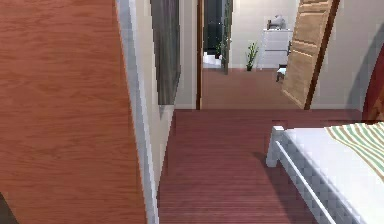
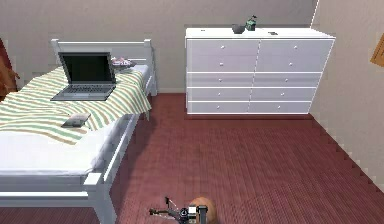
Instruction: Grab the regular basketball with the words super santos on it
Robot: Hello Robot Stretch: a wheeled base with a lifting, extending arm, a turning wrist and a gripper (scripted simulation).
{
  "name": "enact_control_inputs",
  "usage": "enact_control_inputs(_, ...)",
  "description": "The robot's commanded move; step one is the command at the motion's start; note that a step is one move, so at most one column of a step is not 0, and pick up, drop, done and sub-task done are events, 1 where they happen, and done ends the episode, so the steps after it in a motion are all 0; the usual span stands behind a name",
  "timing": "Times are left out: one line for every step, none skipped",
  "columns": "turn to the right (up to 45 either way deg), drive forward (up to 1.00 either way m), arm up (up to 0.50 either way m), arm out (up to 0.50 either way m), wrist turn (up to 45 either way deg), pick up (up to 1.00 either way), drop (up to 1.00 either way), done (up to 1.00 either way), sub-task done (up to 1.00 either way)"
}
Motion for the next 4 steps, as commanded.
enact_control_inputs(0.0,0.00,0.00,0.00,45.0,0.00,0.00,0.00,0.00)
enact_control_inputs(0.0,0.00,0.00,0.00,27.0,0.00,0.00,0.00,0.00)
enact_control_inputs(0.0,0.00,-0.30,0.00,0.0,0.00,0.00,0.00,0.00)
enact_control_inputs(0.0,0.00,0.00,0.00,0.0,1.00,0.00,0.00,0.00)
